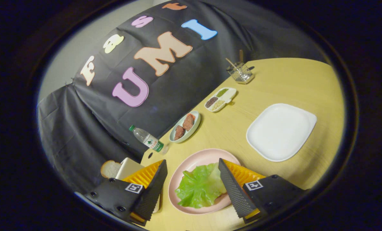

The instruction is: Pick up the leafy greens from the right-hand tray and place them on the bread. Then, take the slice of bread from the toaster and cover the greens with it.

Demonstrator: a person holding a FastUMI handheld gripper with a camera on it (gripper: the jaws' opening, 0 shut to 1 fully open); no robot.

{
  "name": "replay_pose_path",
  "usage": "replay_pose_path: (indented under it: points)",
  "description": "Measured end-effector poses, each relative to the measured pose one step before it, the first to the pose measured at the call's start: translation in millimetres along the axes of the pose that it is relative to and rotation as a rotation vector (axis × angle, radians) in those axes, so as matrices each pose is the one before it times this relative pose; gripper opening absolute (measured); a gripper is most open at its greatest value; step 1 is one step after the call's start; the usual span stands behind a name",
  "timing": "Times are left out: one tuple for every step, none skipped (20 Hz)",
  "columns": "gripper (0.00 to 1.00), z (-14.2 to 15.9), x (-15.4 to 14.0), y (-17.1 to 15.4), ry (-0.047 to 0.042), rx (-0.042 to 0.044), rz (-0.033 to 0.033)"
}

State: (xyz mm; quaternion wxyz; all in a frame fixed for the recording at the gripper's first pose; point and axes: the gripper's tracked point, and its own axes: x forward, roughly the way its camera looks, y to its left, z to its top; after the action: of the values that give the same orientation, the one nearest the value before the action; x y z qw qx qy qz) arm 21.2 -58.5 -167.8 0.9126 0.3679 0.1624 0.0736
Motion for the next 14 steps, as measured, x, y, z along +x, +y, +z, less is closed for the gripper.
replay_pose_path:
  points:
    - [0.99, 2.77, -3.84, 5.16, -0.00263, -0.03465, -0.00017]
    - [0.99, 4.50, -4.79, 4.95, -0.00433, -0.03855, -0.00209]
    - [0.99, 4.58, -4.61, 4.31, -0.00430, -0.04118, -0.00270]
    - [0.99, 5.26, -4.24, 5.59, -0.00585, -0.04245, -0.00265]
    - [0.99, 4.62, -3.51, 5.59, -0.00474, -0.04670, -0.00400]
    - [0.99, 5.24, -3.24, 6.01, -0.00355, -0.05019, -0.00345]
    - [0.99, 4.38, -2.91, 7.72, -0.00387, -0.04977, 0.00291]
    - [0.99, 5.83, -3.20, 10.96, -0.00431, -0.04683, 0.00936]
    - [0.99, 4.49, -1.65, 11.63, -0.00198, -0.04397, 0.01454]
    - [0.99, 5.67, -1.56, 13.04, -0.00229, -0.04302, 0.01480]
    - [0.99, 5.83, -0.67, 13.24, -0.00309, -0.04343, 0.01382]
    - [0.99, 6.95, 0.16, 14.66, -0.00194, -0.04004, 0.01239]
    - [0.99, 4.96, 0.75, 14.22, -0.00155, -0.03499, 0.01066]
    - [0.99, 4.77, 0.67, 13.94, -0.00005, -0.02935, 0.00562]
